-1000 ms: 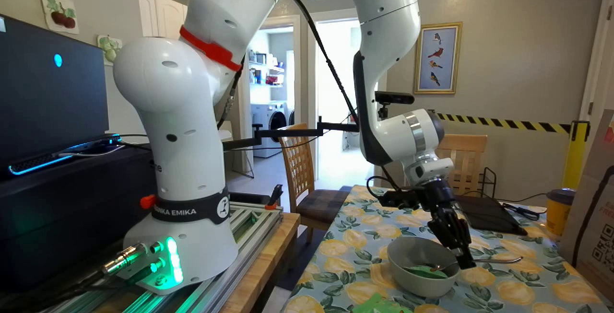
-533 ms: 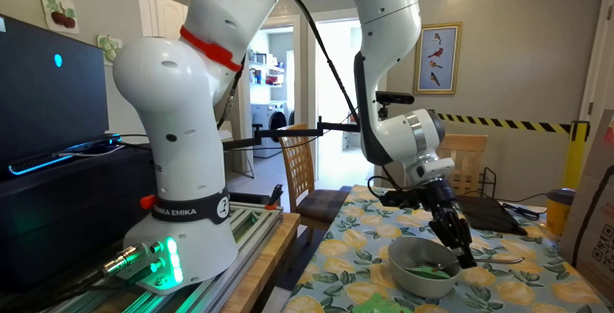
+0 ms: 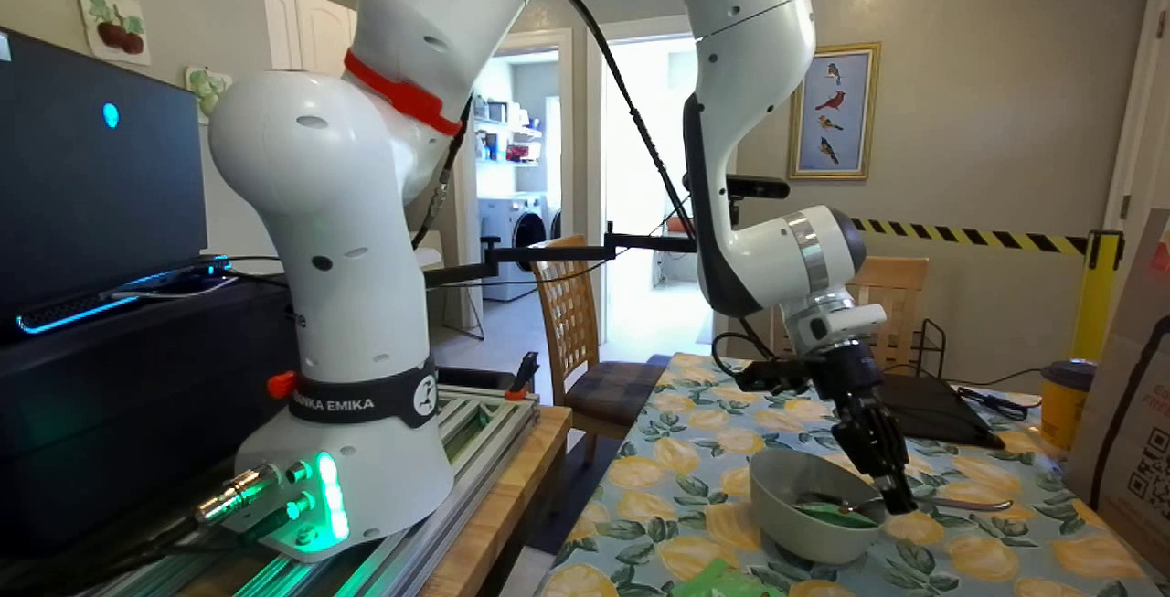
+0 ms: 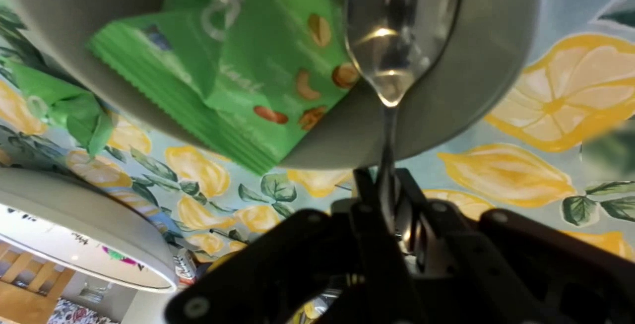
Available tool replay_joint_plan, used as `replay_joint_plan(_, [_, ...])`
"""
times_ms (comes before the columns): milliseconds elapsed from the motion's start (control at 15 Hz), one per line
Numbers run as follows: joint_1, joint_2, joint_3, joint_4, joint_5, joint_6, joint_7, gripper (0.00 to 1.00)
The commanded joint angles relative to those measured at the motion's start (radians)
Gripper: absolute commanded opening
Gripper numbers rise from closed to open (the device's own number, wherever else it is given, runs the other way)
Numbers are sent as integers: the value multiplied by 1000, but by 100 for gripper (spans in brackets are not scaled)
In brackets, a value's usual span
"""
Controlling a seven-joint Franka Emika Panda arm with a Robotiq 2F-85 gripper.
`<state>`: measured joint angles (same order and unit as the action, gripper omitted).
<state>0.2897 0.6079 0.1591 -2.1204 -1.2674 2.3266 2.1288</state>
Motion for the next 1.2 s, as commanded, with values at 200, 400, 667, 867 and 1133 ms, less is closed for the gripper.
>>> replay_joint_plan(200, [-2,-6,3,-8,-12,36,24,4])
replay_joint_plan(400, [-2,-16,3,-16,-16,39,26,4])
replay_joint_plan(667, [-10,-54,9,-57,-9,64,14,4])
replay_joint_plan(867, [-7,-95,8,-98,-19,71,30,4])
replay_joint_plan(1133, [-28,-163,11,-163,-14,135,23,4])
